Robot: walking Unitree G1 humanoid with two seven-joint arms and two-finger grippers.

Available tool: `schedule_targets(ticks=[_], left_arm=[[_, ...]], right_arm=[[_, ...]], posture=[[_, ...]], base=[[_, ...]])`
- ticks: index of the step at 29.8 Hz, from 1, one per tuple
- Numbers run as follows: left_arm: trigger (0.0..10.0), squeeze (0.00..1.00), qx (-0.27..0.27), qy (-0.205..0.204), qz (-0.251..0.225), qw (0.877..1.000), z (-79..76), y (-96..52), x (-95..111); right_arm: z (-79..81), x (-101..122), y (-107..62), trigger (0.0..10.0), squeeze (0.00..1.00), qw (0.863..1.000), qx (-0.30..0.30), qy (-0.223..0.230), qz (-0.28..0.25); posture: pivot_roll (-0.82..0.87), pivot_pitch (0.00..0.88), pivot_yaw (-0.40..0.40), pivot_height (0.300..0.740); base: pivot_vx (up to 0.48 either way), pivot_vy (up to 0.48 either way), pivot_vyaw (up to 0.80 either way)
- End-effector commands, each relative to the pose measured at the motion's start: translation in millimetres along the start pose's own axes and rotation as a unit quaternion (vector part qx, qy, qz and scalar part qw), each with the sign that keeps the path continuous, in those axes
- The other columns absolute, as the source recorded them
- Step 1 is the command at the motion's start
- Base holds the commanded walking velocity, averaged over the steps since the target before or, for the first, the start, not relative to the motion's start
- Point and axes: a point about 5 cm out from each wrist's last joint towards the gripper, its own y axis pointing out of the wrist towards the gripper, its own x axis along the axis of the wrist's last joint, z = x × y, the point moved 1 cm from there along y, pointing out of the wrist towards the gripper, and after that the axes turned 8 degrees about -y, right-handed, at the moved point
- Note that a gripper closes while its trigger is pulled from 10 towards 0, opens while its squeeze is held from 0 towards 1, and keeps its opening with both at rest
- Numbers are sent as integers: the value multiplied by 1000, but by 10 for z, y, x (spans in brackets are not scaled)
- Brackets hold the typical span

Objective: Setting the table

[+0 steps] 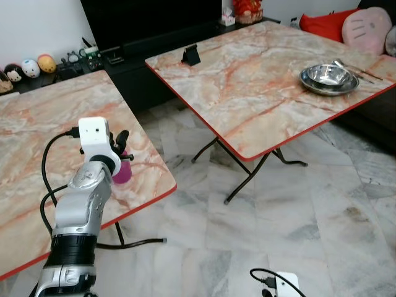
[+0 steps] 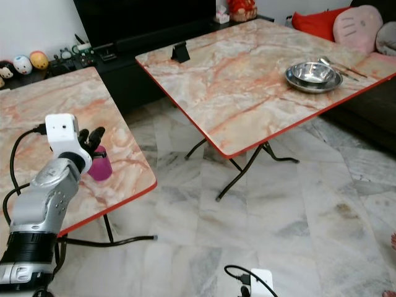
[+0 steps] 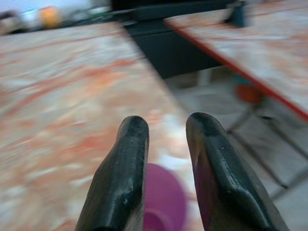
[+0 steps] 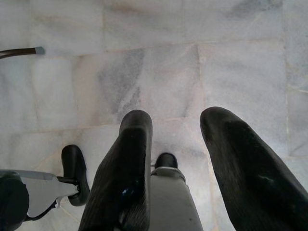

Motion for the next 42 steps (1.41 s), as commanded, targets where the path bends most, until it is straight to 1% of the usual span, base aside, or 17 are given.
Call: schedule_targets(ticks=[1,2,4,7,9,13,14,15,16,17,19,24,26,33,37,39,42], left_arm=[[10000,929,59,3,15,998,160,44,-13],[10000,1000,71,9,18,997,196,60,-19],[10000,1000,73,11,20,997,207,65,-22],[10000,1000,85,28,40,995,257,90,-90],[10000,1000,102,25,63,992,314,94,-161],[10000,1000,114,33,78,990,353,103,-204],[10000,1000,107,37,85,990,347,108,-216],[10000,875,106,37,85,990,344,115,-214],[10000,875,106,37,85,990,344,115,-214],[10000,0,105,33,84,990,343,117,-213],[10000,0,106,31,83,990,342,120,-208],[10000,0,101,8,91,991,328,135,-195],[10000,0,83,13,99,992,310,142,-192],[10000,0,69,34,123,989,340,130,-218],[10000,0,84,26,126,988,384,132,-229],[10000,0,84,24,125,988,384,132,-229],[10000,0,86,10,128,988,365,143,-242]], right_arm=[[23,-20,-5,10000,0,1000,3,1,4],[23,-15,-3,10000,0,1000,3,0,4],[23,-14,-2,10000,0,1000,3,0,4],[18,-9,0,10000,0,1000,3,-1,4],[20,-9,1,10000,0,1000,3,-2,5],[27,-10,1,10000,0,1000,6,-3,6],[30,-12,0,10000,0,1000,6,-3,7],[31,-11,0,10000,0,1000,6,-3,7],[31,-11,0,10000,0,1000,6,-3,7],[33,-12,0,10000,0,1000,7,-3,7],[35,-14,0,10000,0,1000,7,-4,7],[47,-19,-2,10000,0,1000,8,-4,7],[49,-20,-3,10000,0,1000,8,-4,7],[51,-26,-4,10000,0,1000,9,-3,9],[62,-25,-3,10000,0,1000,13,-4,10],[64,-26,-3,10000,0,1000,13,-4,10],[74,-24,-2,10000,0,1000,16,-6,10]], posture=[[18,0,61,740],[13,0,63,740],[13,0,63,740],[16,0,60,740],[16,0,60,740],[19,0,57,740],[21,0,56,740],[21,0,56,740],[21,0,56,740],[19,0,57,740],[18,0,57,740],[18,0,57,740],[17,0,58,740],[17,0,61,740],[18,0,61,740],[18,0,61,740],[15,0,62,740]], base=[[0,0,0],[0,0,0],[0,0,0],[0,0,0],[0,0,0],[0,0,0],[0,0,0],[0,0,0],[0,0,0],[0,0,0],[0,0,0],[0,0,0],[0,0,0],[0,0,0],[0,0,0],[0,0,0],[0,0,0]])
